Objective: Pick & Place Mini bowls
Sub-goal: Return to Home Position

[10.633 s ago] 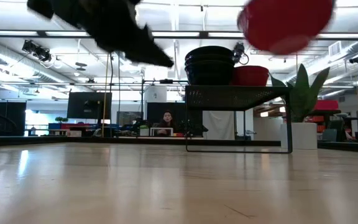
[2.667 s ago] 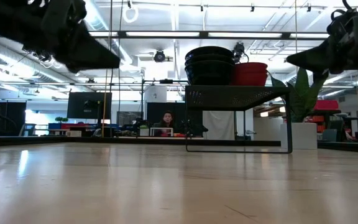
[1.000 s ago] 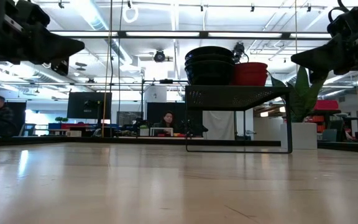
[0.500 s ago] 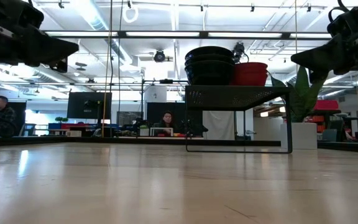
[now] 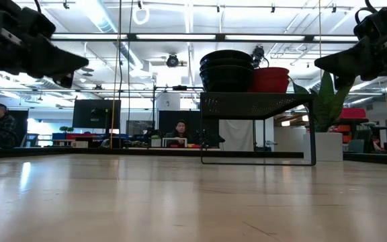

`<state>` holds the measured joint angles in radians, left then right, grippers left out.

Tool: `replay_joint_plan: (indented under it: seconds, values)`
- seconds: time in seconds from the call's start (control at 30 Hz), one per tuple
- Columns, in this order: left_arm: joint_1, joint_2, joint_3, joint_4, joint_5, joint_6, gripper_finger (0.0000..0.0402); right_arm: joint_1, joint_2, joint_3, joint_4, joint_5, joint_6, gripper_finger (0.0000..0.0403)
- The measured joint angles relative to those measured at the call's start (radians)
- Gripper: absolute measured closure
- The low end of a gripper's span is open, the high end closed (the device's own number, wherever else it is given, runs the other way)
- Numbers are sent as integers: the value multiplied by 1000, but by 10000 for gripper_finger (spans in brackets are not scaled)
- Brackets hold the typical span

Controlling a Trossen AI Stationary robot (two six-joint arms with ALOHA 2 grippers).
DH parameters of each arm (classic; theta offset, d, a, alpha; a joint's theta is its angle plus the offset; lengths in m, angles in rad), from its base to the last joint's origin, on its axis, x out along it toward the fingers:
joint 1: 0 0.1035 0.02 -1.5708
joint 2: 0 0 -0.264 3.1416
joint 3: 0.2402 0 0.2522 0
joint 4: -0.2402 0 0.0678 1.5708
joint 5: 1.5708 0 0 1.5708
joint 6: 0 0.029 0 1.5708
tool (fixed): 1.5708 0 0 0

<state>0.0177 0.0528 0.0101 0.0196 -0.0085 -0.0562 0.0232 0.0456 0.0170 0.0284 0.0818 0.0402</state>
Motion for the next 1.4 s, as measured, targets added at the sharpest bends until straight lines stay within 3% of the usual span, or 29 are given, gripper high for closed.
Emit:
replay_joint_plan:
  seconds: [0.27,1.4]
  values:
    - [0,12,-1,7,-37,73,390,0,0,0,0,0,0,394]
    - [-68,-52,-2,72,-44,62,390,41,-45,1,37,8,-3,394]
